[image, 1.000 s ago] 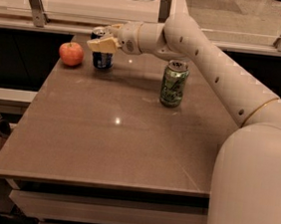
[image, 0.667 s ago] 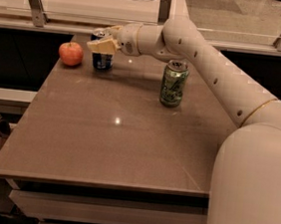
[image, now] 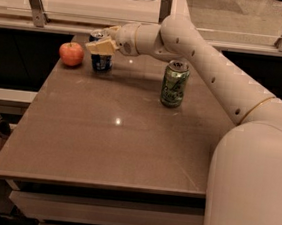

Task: Move pepsi can near apple

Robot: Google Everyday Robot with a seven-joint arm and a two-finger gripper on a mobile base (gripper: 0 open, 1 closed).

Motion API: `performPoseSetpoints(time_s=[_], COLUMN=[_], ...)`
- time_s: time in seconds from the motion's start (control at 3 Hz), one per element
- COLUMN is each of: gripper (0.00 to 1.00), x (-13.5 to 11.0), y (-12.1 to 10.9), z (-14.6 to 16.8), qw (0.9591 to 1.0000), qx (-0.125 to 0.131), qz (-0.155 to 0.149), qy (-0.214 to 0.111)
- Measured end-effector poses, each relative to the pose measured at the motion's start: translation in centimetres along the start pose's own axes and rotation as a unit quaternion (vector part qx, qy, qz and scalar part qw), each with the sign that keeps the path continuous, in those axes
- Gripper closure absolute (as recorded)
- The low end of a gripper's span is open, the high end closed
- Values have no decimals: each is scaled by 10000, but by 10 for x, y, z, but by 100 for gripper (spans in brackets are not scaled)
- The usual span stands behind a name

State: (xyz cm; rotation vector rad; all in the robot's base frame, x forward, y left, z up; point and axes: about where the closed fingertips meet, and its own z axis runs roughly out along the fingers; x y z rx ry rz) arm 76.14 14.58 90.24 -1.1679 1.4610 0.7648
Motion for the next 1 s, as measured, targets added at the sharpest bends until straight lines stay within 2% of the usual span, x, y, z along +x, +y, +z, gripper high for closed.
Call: performPoseSetpoints(time_s=[0.67, 1.0], gripper=[13, 0], x=[0, 0], y=[4, 5], z=[5, 8], qw=[10000, 10000], qx=[-47, -69], qz=[4, 6], qy=[-3, -5])
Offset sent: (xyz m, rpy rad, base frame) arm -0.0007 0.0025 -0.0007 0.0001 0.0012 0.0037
